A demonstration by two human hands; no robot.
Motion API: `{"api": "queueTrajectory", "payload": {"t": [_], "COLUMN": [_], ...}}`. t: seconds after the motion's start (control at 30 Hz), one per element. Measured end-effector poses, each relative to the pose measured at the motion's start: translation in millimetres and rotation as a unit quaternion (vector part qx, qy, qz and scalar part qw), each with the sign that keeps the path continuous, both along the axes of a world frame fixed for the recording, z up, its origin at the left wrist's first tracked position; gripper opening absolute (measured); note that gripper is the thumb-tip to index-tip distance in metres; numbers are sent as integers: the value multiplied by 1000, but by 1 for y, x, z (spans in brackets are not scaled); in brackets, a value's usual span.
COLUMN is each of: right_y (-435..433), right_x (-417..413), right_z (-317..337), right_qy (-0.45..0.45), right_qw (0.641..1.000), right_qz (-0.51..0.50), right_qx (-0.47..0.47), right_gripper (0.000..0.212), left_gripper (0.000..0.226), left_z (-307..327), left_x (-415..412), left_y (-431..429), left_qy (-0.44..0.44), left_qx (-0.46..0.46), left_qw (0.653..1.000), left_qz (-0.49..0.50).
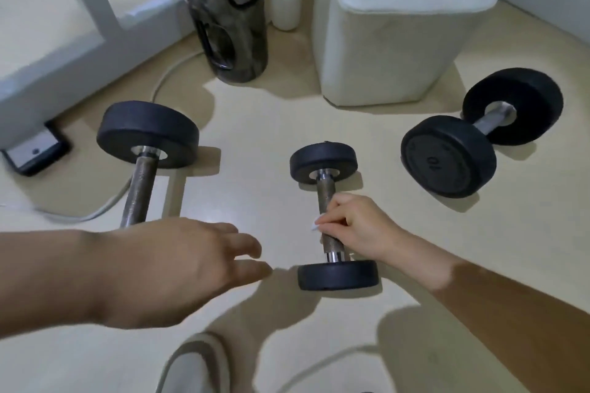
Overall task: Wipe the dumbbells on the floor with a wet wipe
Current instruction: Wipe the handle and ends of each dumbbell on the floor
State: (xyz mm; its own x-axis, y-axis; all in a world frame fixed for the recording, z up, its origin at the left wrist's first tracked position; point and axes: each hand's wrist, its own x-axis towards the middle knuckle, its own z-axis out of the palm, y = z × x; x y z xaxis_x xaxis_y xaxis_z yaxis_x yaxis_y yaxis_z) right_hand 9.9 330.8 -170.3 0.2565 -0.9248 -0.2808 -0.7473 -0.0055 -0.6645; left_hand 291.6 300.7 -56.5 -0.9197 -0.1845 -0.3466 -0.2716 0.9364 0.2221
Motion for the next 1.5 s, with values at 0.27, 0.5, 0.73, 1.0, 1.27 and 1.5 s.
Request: {"api": "queueTrajectory", "payload": {"t": [0.27,0.5,0.73,1.0,1.27,1.5], "right_y": [-19,12,18,-3,-8,26], "right_x": [-30,-56,-44,-23,-37,-19], "right_z": [-16,-10,-33,-39,-37,-33], "right_qy": [-22,-43,-83,-3,-29,-87], "right_qw": [980,993,973,943,958,987], "right_qz": [-148,-57,-159,-213,-180,-95], "right_qx": [-131,-91,-143,-256,-221,-97], "right_gripper": [13,16,14,18,19,16], "left_gripper": [58,65,69,70,52,33], "left_z": [-58,-102,-75,-86,-96,-100], "left_x": [-121,-153,-141,-103,-102,-105], "left_y": [56,83,59,42,62,78], "left_qy": [14,22,3,26,113,174], "left_qx": [65,35,-19,-56,-38,-58], "left_qw": [978,950,974,969,953,936], "left_qz": [199,309,225,239,280,300]}}
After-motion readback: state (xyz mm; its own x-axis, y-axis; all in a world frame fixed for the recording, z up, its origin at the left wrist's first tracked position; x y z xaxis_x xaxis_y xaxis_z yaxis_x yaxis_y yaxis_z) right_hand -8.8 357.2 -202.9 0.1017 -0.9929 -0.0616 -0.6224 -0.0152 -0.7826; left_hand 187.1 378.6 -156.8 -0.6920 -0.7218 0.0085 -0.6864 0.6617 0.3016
